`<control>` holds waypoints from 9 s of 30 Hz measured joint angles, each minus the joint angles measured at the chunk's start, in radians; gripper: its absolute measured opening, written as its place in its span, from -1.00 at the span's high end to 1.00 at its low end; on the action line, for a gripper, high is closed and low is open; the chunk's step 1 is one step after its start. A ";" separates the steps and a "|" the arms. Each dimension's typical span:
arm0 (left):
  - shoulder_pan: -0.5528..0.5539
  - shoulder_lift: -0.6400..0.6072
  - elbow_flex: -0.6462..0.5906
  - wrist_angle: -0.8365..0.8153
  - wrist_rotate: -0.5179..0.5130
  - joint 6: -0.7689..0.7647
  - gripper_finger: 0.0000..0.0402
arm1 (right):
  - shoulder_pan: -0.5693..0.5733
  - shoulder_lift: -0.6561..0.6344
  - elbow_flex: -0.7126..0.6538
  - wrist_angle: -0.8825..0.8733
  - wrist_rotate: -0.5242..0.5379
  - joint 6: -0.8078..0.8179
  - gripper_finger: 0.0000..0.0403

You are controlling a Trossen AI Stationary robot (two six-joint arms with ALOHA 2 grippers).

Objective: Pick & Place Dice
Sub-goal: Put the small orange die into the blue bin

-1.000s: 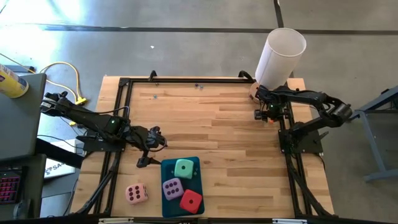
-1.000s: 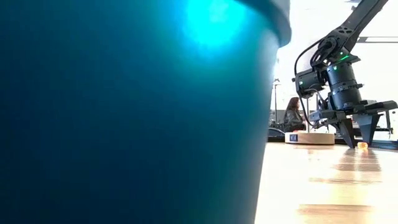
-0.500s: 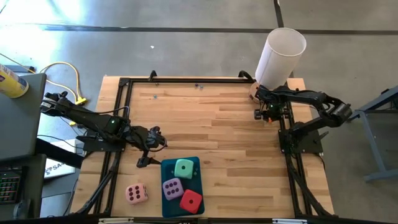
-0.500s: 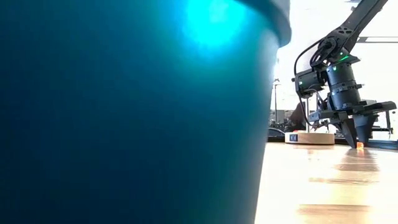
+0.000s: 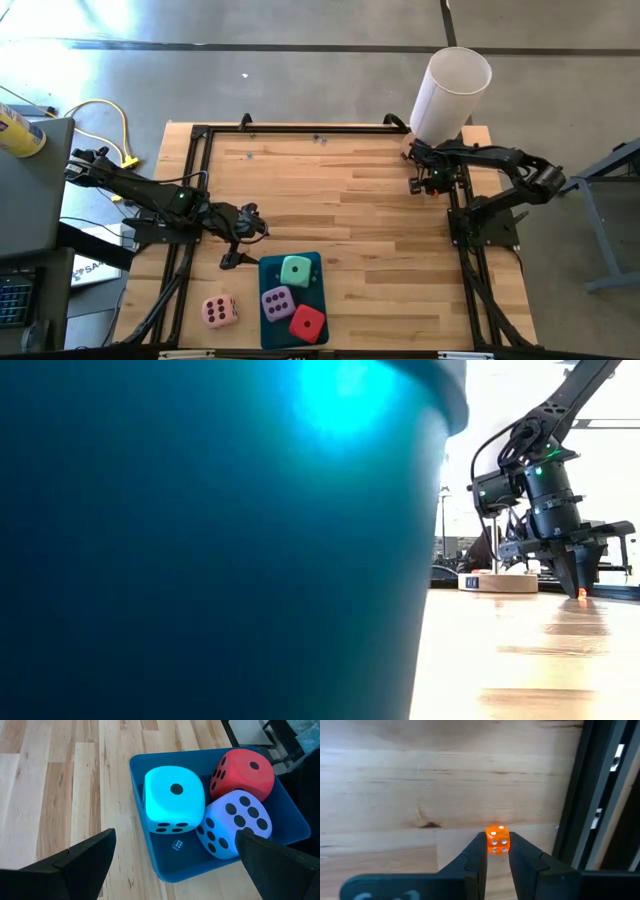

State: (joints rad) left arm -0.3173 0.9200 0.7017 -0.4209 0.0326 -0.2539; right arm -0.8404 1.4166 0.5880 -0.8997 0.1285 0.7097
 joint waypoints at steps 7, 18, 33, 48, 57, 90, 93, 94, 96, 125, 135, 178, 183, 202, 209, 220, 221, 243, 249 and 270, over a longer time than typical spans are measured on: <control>0.000 0.000 0.000 0.000 -0.001 0.000 -0.99 | 0.108 -0.035 -0.004 -0.044 -0.021 0.030 0.73; 0.000 0.000 0.000 0.004 -0.003 -0.015 -0.99 | 0.322 -0.194 -0.003 -0.111 -0.049 0.167 0.73; -0.009 0.113 0.000 0.116 -0.003 -0.119 -0.99 | 0.770 -0.345 -0.002 0.090 0.045 0.345 0.73; -0.008 0.243 0.000 0.400 -0.012 -0.083 -0.99 | 1.140 -0.280 0.000 0.885 0.315 0.073 0.73; -0.023 0.311 0.000 0.614 -0.032 0.173 -0.99 | 1.242 -0.136 0.000 1.281 0.317 -0.217 0.73; -0.223 0.615 0.000 1.215 -0.666 0.943 -0.99 | 1.214 0.293 0.169 1.854 -0.024 -0.340 0.73; -0.224 0.615 0.000 1.216 -0.656 0.958 -0.99 | 1.208 0.293 0.171 1.855 -0.023 -0.340 0.73; -0.224 0.615 0.000 1.216 -0.656 0.958 -0.99 | 1.205 0.293 0.171 1.855 -0.021 -0.340 0.73; -0.224 0.615 0.000 1.215 -0.656 0.958 -0.99 | 1.198 0.293 0.171 1.856 -0.006 -0.332 0.73; -0.184 0.615 0.001 1.248 -0.660 0.919 -0.58 | 1.135 0.293 0.174 1.855 0.003 -0.201 0.73; -0.174 0.615 0.001 1.257 -0.684 0.911 -0.57 | 1.121 0.293 0.174 1.853 0.002 -0.190 0.73; -0.159 0.615 0.001 1.248 -0.693 0.912 0.00 | 1.112 0.293 0.174 1.851 0.025 -0.182 0.73; -0.157 0.615 0.001 1.248 -0.693 0.912 0.00 | 1.108 0.293 0.174 1.851 0.025 -0.181 0.73; -0.155 0.615 0.001 1.251 -0.692 0.908 0.44 | 1.108 0.293 0.175 1.847 0.019 -0.179 0.73; -0.155 0.615 0.001 1.251 -0.692 0.909 0.52 | 1.108 0.293 0.175 1.846 0.018 -0.179 0.73; -0.155 0.616 0.001 1.248 -0.694 0.837 0.62 | 1.106 0.292 0.175 1.839 0.028 -0.175 0.73; -0.155 0.616 0.001 1.248 -0.694 0.835 0.62 | 1.106 0.292 0.175 1.838 0.028 -0.176 0.73; -0.219 0.598 0.001 1.211 -0.756 0.390 0.66 | 1.130 0.291 0.175 1.801 0.084 -0.294 -0.17; -0.247 0.525 0.003 1.097 -0.715 0.255 0.72 | 1.146 0.293 0.173 1.795 0.082 -0.342 -0.24; -0.326 0.217 0.011 0.560 -0.522 -0.121 0.73 | 1.181 0.293 0.173 1.771 0.101 -0.398 -0.24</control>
State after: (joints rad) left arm -0.6433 1.1368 0.7132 0.1394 -0.4889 -0.3746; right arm 0.3409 1.7096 0.7612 0.8711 0.2295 0.3122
